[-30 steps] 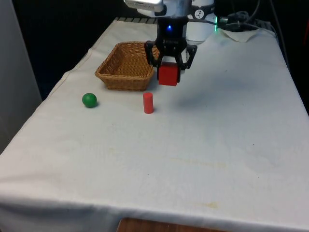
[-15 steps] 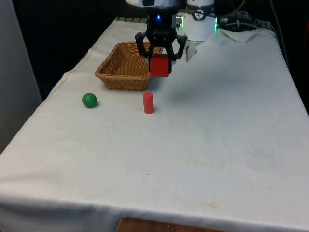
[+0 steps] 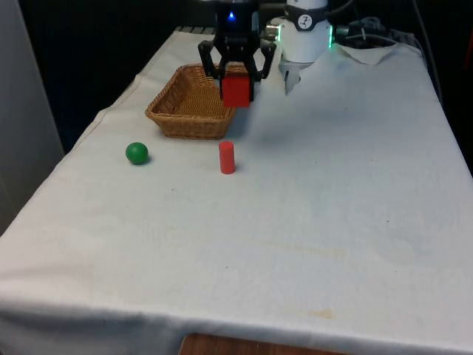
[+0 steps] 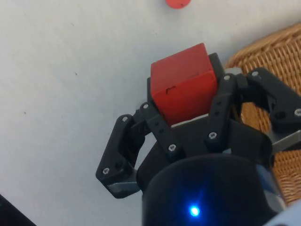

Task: Pick up the object to the left of the cylinder and place it into the basket.

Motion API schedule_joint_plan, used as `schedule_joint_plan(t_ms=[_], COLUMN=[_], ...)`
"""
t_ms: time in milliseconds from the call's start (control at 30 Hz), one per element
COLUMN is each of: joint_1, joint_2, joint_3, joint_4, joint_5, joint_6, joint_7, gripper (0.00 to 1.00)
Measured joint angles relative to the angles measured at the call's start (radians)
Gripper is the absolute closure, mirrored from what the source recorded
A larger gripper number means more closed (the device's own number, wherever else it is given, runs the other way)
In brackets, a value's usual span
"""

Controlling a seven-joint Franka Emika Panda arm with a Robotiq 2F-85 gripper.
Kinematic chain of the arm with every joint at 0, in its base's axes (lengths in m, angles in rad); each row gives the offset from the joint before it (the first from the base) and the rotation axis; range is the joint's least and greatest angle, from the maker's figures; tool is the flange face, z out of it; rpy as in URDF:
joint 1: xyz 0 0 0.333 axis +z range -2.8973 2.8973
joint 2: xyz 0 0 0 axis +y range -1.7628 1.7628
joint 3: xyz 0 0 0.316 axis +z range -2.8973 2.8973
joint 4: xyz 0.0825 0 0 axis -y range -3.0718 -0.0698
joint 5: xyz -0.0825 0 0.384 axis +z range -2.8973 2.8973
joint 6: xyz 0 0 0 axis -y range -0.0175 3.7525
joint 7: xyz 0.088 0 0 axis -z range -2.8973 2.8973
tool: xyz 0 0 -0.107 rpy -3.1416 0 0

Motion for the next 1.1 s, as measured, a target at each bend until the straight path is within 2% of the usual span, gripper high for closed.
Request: schedule_joint_plan(t_ms=[400,733,833,1100], joint_1=[-0.001,-0.001,-0.001,-0.004], joint_2=[-0.068,-0.104,-0.108,-0.131], joint_3=[-0.036,-0.069,-0.072,-0.112], joint_4=[-0.066,-0.107,-0.111,-0.144], joint_5=[-0.079,-0.144,-0.149,-0.187], joint_6=[0.002,0.002,0.002,0.002], joint_7=[-0.003,-0.005,-0.006,-0.041], gripper=[0.99,0.99,0.99,0.99])
